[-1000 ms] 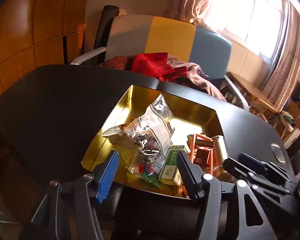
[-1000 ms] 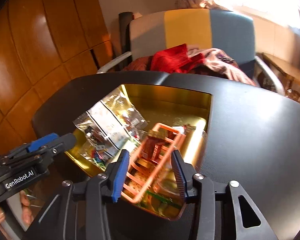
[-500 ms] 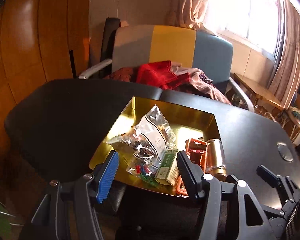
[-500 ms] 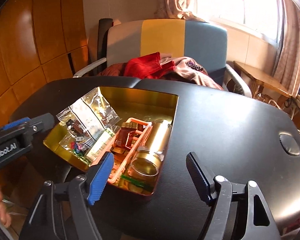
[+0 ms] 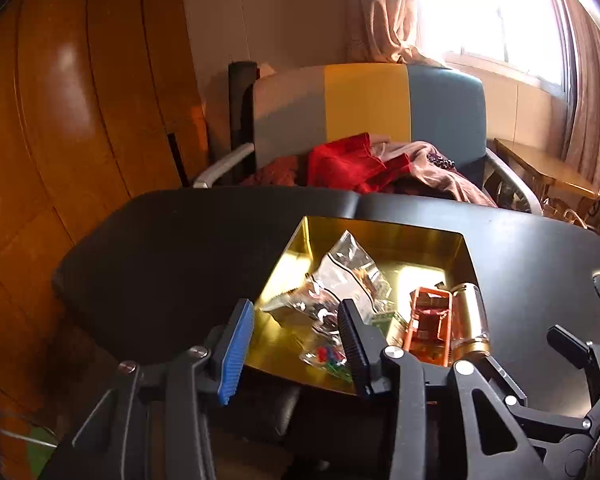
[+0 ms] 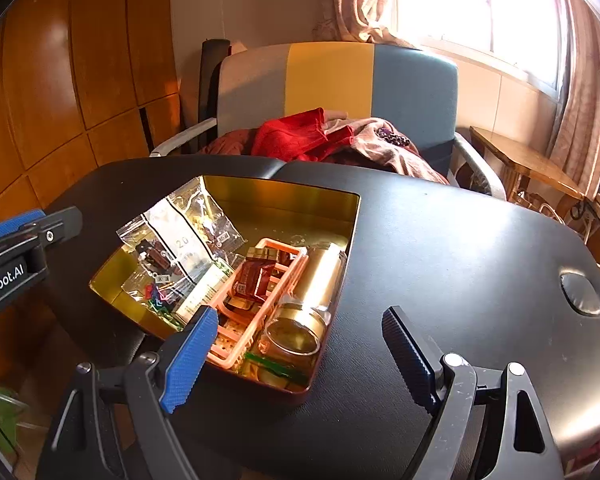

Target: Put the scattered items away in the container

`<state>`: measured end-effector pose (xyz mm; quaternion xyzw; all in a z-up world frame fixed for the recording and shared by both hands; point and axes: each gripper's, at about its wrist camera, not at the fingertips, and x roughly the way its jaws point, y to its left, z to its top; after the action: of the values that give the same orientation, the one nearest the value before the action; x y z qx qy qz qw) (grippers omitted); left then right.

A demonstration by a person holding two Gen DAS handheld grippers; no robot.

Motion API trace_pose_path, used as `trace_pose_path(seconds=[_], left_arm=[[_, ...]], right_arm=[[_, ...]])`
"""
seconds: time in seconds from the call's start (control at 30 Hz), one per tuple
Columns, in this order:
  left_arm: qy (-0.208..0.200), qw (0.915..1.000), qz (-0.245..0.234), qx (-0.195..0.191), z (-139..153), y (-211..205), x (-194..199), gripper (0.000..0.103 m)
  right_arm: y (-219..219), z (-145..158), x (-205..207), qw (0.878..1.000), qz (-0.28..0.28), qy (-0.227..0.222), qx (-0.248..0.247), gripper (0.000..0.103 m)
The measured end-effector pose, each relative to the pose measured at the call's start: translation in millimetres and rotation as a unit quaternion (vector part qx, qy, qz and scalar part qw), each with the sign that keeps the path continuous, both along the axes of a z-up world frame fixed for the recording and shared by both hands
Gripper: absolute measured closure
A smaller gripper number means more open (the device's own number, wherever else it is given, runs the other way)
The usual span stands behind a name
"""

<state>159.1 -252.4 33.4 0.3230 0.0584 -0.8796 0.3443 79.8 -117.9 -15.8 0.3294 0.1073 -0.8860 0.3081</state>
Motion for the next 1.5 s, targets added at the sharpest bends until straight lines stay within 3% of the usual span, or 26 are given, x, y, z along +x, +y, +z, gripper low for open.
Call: trace_pose_path(seconds=[0.1,0.2,0.7,0.97,1.5], left_arm=[[-0.002,1.0,0.0,0.005,1.4,-2.0,-1.7,0.059],[-0.031,0.999,-0.002,0.033,-4.2,-5.7,-10.3,0.059],[-0.036,0.9932,0.009,0.11,-34.4,-7.4,-11.0,0.059],[-0.037,0.994,0.037,0.096,-37.4,-8.9,-5.0,0.059],[-0.028,0.9967,0.028,0.07,-36.2,-3.7,-1.2,0.062]], right_arm=[[-2.9,1.4,0.5,1.0,0.008,0.005,-0.001,0.017],[-5.7,1.0,-0.3,1.0,0.013,0.003,-0.001,0.017],[-10.6,-4.8,5.4,1.0,0.008,-0.004,0.016,0.014],[-16.8,-7.6,1.3,0.999,-0.012,-0.005,0.038,0.014],[-17.8,-9.0,7.5,0.999,-0.018,-0.001,0.045,0.014]])
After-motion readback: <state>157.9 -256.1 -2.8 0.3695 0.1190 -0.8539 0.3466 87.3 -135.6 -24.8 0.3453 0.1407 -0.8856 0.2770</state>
